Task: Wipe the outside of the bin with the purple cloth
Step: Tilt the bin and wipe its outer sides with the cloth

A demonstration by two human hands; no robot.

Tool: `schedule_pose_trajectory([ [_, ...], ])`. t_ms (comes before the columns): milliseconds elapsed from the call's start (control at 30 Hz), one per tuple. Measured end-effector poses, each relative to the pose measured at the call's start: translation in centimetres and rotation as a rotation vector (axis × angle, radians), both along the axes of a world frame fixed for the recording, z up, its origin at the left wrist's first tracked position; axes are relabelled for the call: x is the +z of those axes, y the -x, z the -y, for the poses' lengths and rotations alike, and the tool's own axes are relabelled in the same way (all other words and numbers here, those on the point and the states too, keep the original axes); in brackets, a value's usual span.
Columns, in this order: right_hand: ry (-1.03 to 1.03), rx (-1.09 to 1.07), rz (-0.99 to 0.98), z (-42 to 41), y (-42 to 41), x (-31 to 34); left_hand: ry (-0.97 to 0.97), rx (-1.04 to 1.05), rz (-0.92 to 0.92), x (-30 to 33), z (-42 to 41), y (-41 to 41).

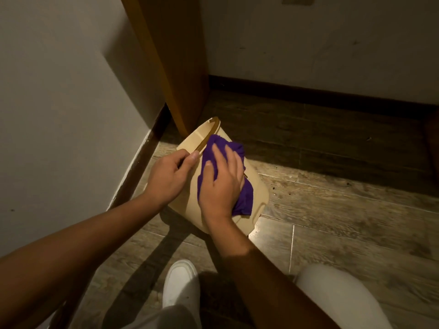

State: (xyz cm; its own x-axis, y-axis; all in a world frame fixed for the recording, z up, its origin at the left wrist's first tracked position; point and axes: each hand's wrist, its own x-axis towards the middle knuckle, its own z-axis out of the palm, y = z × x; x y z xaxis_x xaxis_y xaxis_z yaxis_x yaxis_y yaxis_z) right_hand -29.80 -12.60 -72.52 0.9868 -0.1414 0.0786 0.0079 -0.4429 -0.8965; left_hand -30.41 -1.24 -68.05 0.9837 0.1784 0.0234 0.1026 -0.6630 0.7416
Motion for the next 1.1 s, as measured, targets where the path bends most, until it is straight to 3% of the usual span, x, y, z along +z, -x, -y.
schedule_pose_trajectory([
  [300, 0.228, 0.081, 0.176, 0.4, 3.5, -3.5, 0.045, -0.015, -0.010, 0.7, 0.7, -0.5],
  [533, 0.303, -0.133, -0.065, 1.9, 1.8, -5.3, 0.056, 0.043, -0.033, 0.8, 1.0, -0.4],
  [867, 0.074, -0.244, -0.394, 8.7, -2.6, -10.7, -0.088, 0.054, -0.005, -0.2, 0.2, -0.3],
  [1000, -0.052, -0.356, -0.640, 10.8, -3.5, -12.0, -0.114, 0.030, -0.009, -0.3, -0.1, -0.4],
  [1100, -0.171, -0.542, -0.580, 11.6, -3.6, -10.8, -0.119, 0.011, -0.004, -0.1, -0.1, -0.6],
])
